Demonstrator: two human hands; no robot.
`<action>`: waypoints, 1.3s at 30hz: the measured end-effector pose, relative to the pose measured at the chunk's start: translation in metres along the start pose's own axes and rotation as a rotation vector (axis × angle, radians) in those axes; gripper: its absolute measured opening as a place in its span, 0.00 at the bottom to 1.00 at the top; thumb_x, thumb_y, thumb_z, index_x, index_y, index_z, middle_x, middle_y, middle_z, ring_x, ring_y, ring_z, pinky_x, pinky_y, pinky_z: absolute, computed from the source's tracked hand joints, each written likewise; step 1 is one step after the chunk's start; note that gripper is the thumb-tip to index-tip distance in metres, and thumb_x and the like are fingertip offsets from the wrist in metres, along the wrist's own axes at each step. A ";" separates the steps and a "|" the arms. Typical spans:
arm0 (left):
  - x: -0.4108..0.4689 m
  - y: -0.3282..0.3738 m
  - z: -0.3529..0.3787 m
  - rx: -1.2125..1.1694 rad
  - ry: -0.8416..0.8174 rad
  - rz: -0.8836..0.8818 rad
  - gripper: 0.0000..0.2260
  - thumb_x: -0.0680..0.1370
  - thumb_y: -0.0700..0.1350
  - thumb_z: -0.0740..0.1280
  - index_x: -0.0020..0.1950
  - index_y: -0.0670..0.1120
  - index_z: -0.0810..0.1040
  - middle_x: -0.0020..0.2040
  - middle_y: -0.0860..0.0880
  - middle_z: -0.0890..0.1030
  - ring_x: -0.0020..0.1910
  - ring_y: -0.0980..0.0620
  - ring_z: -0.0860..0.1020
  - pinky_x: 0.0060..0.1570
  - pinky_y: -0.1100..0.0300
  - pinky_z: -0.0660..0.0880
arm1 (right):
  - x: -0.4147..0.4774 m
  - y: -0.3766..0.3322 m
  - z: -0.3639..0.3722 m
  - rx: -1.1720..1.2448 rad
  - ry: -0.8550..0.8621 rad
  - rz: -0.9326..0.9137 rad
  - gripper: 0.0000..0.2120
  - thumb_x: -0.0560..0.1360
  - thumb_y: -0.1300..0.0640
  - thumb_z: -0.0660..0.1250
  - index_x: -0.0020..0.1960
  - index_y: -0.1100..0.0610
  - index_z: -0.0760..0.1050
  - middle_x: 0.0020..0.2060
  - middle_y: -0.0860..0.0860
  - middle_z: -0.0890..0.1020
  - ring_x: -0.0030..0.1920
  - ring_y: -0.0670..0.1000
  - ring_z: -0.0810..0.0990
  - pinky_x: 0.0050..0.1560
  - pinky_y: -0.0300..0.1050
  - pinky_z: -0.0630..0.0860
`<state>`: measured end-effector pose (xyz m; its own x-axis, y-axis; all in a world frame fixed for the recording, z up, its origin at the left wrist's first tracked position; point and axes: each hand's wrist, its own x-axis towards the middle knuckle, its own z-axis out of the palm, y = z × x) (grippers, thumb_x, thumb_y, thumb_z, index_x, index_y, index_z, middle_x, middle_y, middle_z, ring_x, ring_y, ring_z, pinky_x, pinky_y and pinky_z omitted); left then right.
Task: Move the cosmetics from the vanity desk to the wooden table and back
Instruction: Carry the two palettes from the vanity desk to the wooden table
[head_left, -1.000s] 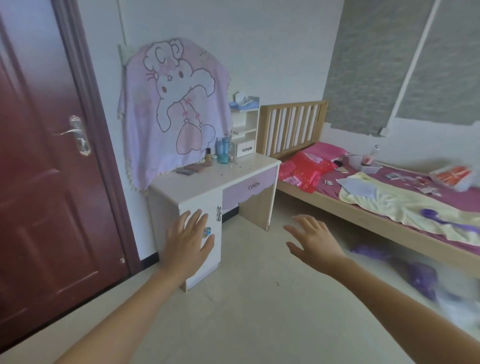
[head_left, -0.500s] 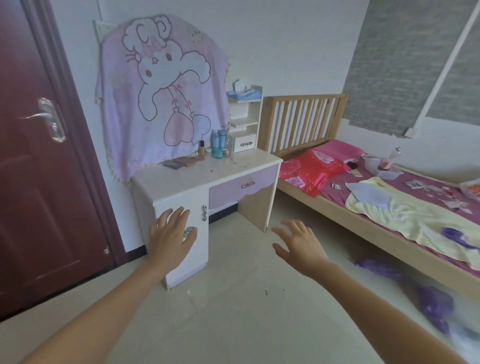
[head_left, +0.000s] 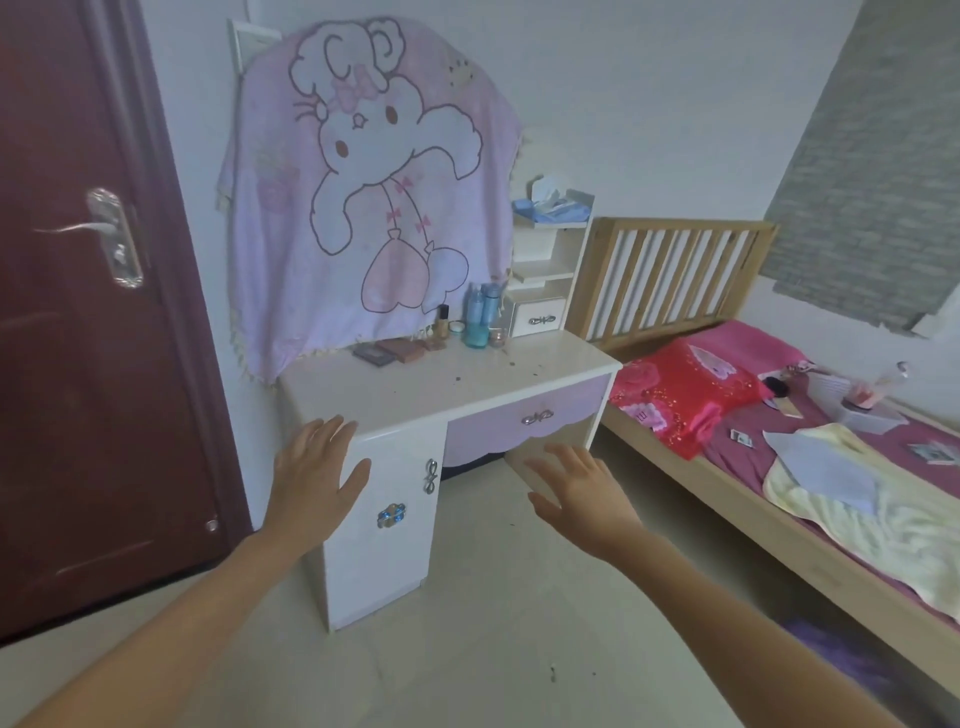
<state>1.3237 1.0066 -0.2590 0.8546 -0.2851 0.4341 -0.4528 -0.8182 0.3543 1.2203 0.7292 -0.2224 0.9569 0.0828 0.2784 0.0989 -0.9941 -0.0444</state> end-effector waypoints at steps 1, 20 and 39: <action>0.014 -0.007 0.006 -0.002 -0.003 -0.004 0.31 0.72 0.59 0.49 0.63 0.39 0.73 0.63 0.40 0.74 0.63 0.36 0.70 0.57 0.40 0.68 | 0.015 0.004 0.001 0.002 0.014 0.002 0.22 0.75 0.48 0.58 0.65 0.57 0.71 0.64 0.59 0.71 0.65 0.59 0.69 0.62 0.54 0.66; 0.145 -0.054 0.124 -0.009 -0.131 -0.134 0.32 0.72 0.59 0.47 0.64 0.39 0.73 0.63 0.40 0.74 0.64 0.37 0.69 0.57 0.40 0.68 | 0.194 0.093 0.096 0.096 -0.181 0.041 0.21 0.76 0.50 0.61 0.66 0.56 0.70 0.65 0.59 0.70 0.66 0.59 0.68 0.63 0.54 0.66; 0.255 -0.028 0.248 0.084 -0.193 -0.469 0.39 0.68 0.64 0.40 0.68 0.42 0.68 0.67 0.44 0.71 0.68 0.42 0.65 0.61 0.46 0.66 | 0.349 0.205 0.194 0.193 -0.460 -0.213 0.25 0.78 0.43 0.49 0.71 0.53 0.61 0.70 0.52 0.63 0.69 0.52 0.61 0.63 0.45 0.62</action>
<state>1.6173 0.8335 -0.3636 0.9959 0.0415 0.0808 0.0054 -0.9150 0.4033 1.6277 0.5676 -0.3208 0.9269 0.3457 -0.1461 0.3103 -0.9248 -0.2201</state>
